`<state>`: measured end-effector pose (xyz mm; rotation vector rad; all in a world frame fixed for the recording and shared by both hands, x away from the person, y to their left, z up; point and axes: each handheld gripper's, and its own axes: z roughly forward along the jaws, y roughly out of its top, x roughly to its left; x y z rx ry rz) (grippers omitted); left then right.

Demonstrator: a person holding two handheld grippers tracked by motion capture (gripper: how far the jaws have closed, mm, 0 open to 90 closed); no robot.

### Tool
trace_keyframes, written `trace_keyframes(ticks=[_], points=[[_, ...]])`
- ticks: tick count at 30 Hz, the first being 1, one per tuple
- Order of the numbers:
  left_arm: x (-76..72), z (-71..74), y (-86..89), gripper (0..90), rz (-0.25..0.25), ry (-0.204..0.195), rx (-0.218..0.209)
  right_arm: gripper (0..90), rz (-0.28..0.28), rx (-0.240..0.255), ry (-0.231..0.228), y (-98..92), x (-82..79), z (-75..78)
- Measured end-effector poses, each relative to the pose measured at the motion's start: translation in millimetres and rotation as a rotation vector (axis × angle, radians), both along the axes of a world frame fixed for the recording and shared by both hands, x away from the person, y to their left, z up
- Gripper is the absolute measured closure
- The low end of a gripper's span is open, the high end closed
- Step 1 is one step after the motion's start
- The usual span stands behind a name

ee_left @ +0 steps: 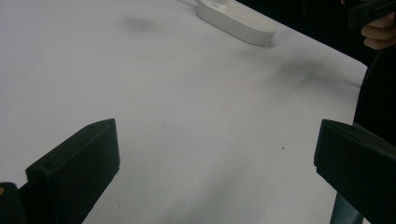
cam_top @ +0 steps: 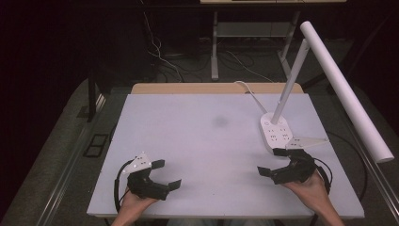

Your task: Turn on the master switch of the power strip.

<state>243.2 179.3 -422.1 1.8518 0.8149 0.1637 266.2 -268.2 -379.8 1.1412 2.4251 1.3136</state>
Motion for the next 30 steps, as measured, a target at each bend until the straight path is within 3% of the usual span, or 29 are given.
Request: trace_keyframes(ticks=[30], points=[[0.5, -0.3, 0.3, 0.0, -0.003, 0.002, 0.002, 3.2, -0.018, -0.019, 0.009, 10.5, 39.7, 10.9]])
